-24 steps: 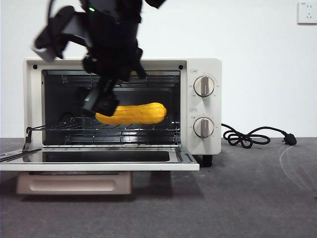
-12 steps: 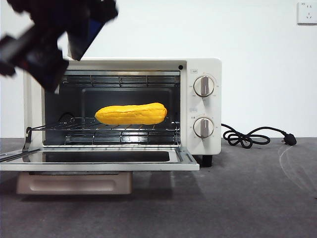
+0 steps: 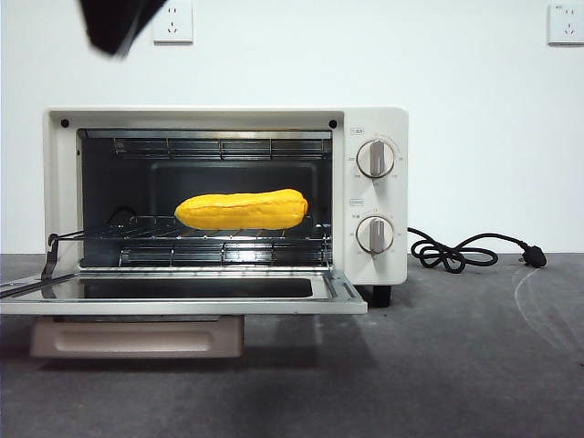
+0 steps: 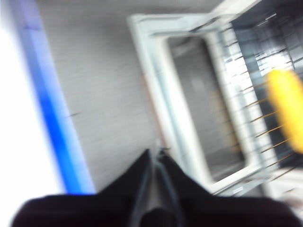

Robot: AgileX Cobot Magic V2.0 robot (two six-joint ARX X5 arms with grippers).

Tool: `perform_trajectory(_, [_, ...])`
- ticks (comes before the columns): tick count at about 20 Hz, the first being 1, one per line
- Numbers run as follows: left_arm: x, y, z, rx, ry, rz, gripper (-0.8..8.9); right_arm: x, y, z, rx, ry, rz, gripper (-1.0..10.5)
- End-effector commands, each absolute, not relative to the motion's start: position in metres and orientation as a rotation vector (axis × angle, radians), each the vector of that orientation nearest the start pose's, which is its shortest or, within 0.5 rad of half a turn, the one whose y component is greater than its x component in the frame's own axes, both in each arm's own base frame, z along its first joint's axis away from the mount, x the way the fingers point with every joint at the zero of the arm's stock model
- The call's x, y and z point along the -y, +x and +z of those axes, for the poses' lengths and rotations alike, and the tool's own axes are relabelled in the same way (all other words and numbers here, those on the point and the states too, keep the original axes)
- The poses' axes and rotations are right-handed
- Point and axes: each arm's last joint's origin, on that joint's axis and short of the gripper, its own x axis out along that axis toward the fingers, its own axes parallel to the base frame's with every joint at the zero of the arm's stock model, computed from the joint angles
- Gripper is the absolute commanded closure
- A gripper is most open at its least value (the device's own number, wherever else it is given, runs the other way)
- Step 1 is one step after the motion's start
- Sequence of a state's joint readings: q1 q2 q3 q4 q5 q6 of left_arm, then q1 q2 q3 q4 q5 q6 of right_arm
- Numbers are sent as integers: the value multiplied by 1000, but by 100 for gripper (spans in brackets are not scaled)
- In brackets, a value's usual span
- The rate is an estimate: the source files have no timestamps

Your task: Take the corn from the table,put the corn in the oven

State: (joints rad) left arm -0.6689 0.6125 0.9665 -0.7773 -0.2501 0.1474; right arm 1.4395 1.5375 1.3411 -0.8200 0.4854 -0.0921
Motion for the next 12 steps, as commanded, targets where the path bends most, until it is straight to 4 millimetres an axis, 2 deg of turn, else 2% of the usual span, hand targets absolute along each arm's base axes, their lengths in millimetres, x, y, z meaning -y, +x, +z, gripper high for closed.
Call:
perform_trajectory(1, [72, 101, 347, -449, 380, -518, 822, -296, 51, 314, -595, -831, 935, 958])
perform_trajectory(6, [88, 128, 324, -675, 375, -638, 822, -270, 56, 343, -546, -730, 935, 958])
perform_trajectory(8, [86, 141, 315, -770, 315, -665, 822, -252, 62, 359, -532, -657, 914, 958])
perform_trajectory(9, [86, 142, 315, -772, 311, -666, 822, -251, 63, 359, -532, -655, 912, 958])
perform_trajectory(12, [75, 152, 312, -810, 201, -678, 822, -230, 72, 371, -546, -590, 917, 958])
